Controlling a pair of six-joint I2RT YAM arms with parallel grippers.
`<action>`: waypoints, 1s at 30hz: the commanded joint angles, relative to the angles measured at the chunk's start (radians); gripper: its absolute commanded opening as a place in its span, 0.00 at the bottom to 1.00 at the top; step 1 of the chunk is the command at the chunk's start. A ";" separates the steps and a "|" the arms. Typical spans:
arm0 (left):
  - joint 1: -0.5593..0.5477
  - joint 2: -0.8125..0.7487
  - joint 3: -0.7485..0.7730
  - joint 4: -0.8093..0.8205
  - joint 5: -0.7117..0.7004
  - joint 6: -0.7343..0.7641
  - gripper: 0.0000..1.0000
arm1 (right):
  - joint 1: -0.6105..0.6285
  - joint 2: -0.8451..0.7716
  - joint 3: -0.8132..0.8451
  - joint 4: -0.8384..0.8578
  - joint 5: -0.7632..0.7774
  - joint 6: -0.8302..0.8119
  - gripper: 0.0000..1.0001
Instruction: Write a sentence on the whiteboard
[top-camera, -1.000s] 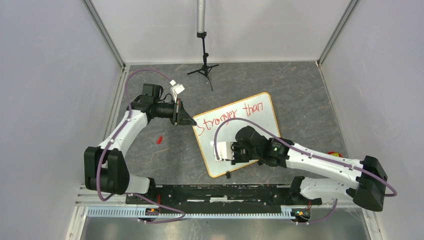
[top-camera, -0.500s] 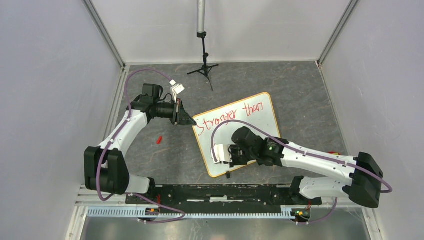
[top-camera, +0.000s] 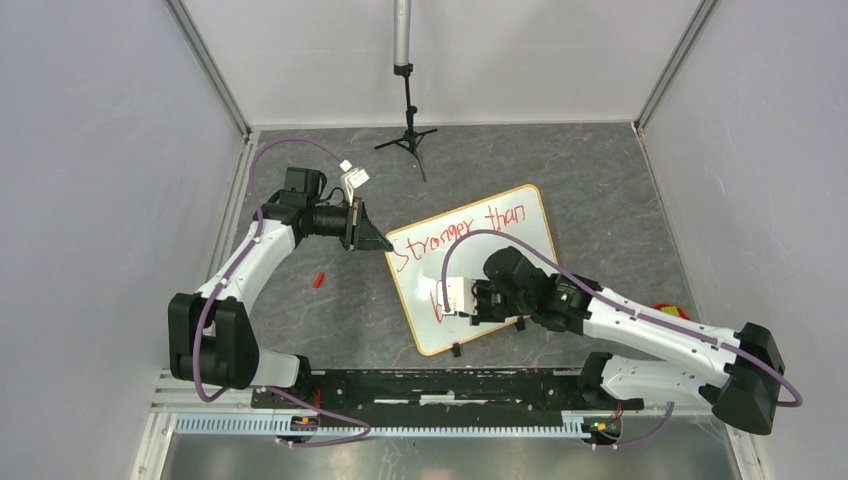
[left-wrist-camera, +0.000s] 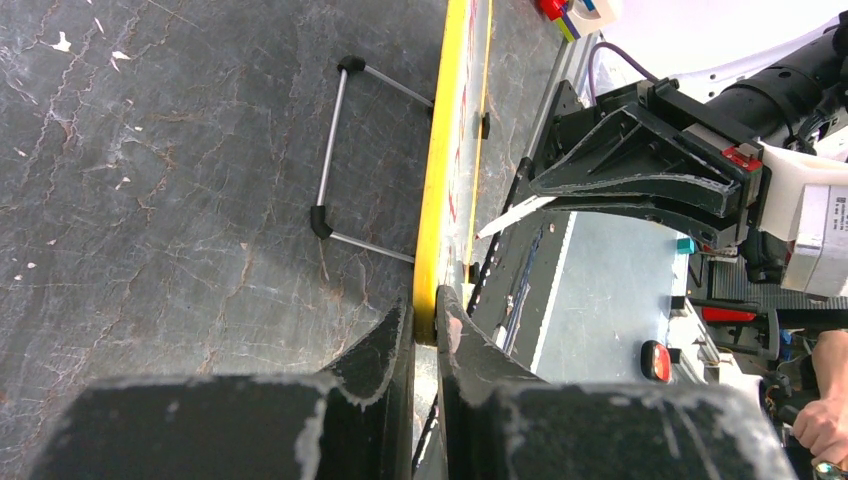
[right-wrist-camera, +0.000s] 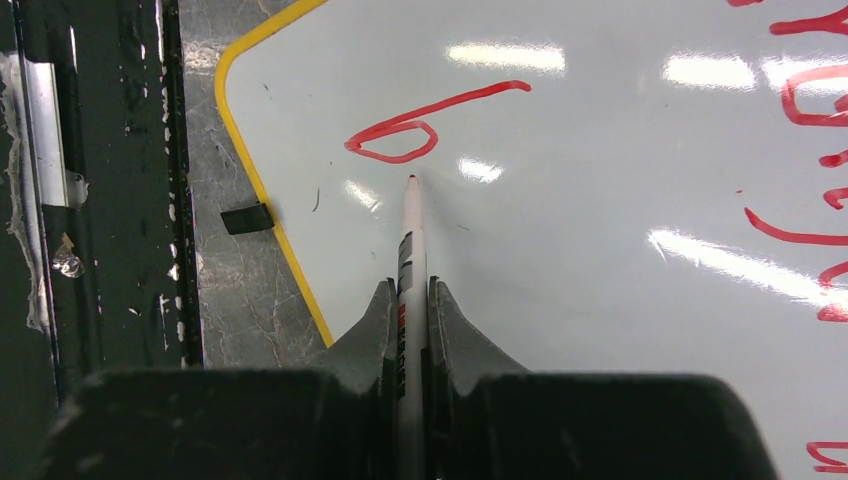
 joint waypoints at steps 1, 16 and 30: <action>0.002 0.004 0.027 0.021 -0.047 0.019 0.02 | -0.002 0.001 -0.007 0.029 -0.002 0.016 0.00; 0.002 0.005 0.025 0.022 -0.046 0.019 0.02 | -0.002 0.040 -0.002 0.041 -0.001 0.016 0.00; 0.002 0.013 0.030 0.022 -0.043 0.017 0.02 | -0.027 0.005 0.009 -0.019 0.120 -0.007 0.00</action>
